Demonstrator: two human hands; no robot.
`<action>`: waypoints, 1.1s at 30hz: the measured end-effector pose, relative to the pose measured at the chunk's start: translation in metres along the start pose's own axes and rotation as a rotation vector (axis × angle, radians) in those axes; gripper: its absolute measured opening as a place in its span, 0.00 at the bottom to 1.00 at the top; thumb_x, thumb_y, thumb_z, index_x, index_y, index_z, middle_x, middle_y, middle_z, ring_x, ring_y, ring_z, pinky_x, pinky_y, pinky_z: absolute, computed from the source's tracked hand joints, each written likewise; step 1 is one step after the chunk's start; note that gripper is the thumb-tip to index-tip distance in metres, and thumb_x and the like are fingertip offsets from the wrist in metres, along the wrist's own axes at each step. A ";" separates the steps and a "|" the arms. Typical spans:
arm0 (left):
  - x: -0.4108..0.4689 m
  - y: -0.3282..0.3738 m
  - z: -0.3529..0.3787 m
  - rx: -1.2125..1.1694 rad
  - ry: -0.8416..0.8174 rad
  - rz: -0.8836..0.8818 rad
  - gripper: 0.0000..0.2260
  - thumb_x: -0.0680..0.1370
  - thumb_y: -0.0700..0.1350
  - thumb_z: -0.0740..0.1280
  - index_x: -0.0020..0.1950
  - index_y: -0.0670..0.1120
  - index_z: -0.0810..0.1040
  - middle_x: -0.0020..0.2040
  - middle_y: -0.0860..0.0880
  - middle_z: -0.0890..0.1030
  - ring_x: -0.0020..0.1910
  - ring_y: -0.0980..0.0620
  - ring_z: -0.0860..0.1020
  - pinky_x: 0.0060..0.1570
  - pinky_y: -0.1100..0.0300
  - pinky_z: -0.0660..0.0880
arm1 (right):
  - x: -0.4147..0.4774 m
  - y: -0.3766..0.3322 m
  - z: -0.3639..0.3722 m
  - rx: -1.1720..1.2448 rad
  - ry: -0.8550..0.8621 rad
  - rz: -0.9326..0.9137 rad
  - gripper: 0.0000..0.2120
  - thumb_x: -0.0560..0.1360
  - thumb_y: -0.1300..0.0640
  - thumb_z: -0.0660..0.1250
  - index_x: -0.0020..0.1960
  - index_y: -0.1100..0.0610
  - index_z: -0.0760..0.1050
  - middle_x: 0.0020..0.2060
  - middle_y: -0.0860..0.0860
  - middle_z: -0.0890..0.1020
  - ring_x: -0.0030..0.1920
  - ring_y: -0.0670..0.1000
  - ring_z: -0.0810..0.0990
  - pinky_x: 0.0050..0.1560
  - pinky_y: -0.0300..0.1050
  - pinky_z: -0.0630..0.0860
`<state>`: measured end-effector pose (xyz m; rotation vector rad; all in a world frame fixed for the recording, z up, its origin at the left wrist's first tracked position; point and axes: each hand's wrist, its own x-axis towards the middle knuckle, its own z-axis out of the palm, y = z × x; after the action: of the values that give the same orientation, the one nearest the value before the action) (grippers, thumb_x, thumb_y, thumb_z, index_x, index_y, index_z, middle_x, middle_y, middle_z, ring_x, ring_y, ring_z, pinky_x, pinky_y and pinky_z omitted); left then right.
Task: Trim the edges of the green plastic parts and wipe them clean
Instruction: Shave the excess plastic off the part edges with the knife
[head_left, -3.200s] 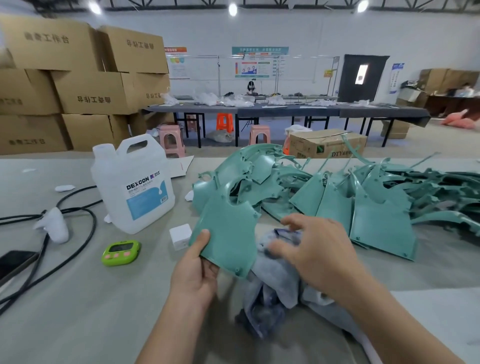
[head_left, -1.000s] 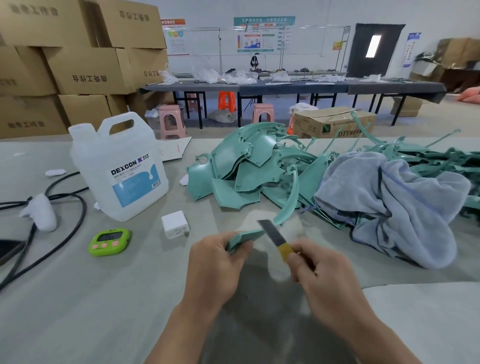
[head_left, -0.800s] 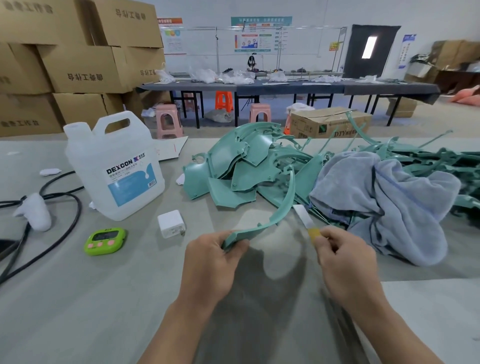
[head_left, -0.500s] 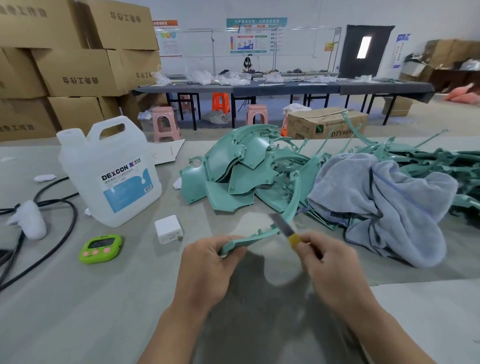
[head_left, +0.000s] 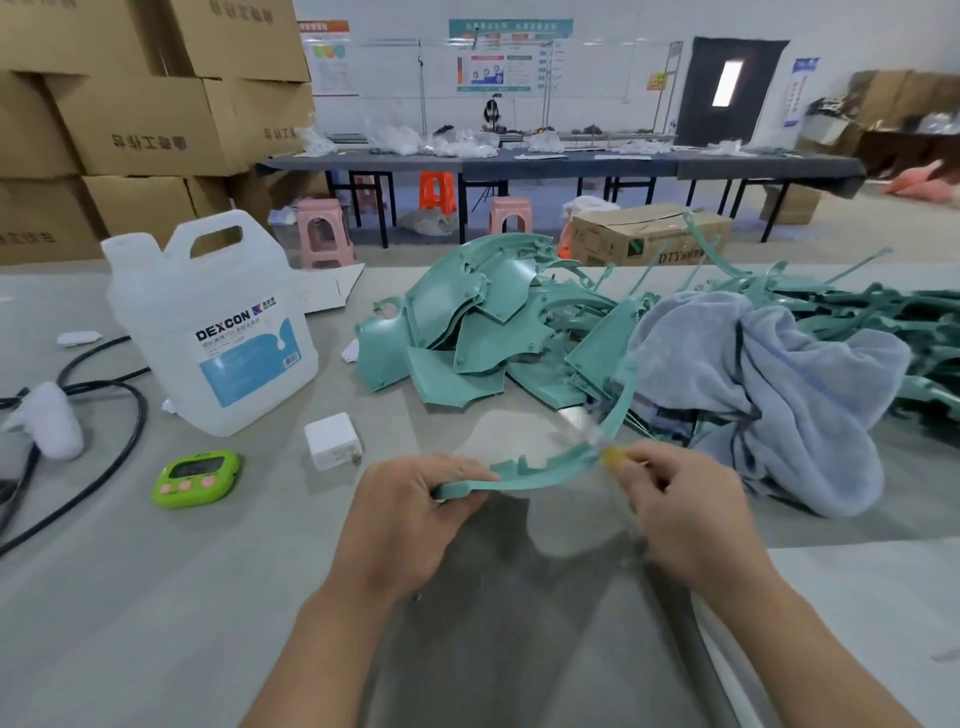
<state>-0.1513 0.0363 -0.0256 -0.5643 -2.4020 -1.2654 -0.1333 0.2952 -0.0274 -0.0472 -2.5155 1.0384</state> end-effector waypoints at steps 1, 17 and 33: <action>0.000 0.001 0.000 0.025 -0.006 0.025 0.11 0.73 0.41 0.78 0.50 0.56 0.88 0.47 0.72 0.82 0.49 0.69 0.82 0.53 0.69 0.77 | 0.006 0.006 -0.002 -0.087 0.055 0.068 0.08 0.79 0.52 0.67 0.42 0.46 0.82 0.30 0.43 0.81 0.32 0.45 0.77 0.36 0.45 0.70; 0.004 -0.009 -0.023 0.066 -0.039 -0.113 0.14 0.70 0.37 0.79 0.43 0.57 0.88 0.45 0.67 0.84 0.47 0.69 0.81 0.52 0.76 0.71 | 0.009 0.021 -0.016 -0.258 0.104 0.131 0.08 0.79 0.53 0.67 0.44 0.50 0.84 0.34 0.49 0.84 0.39 0.55 0.80 0.41 0.50 0.74; -0.002 0.004 -0.021 0.561 -0.434 0.027 0.33 0.67 0.39 0.68 0.68 0.66 0.75 0.74 0.63 0.68 0.75 0.55 0.62 0.73 0.63 0.53 | 0.009 0.030 -0.012 -0.285 0.076 0.211 0.11 0.79 0.54 0.65 0.39 0.50 0.79 0.30 0.48 0.81 0.35 0.53 0.77 0.37 0.46 0.67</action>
<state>-0.1450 0.0202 -0.0122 -0.7413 -2.9143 -0.4309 -0.1405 0.3266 -0.0375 -0.4343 -2.6095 0.7282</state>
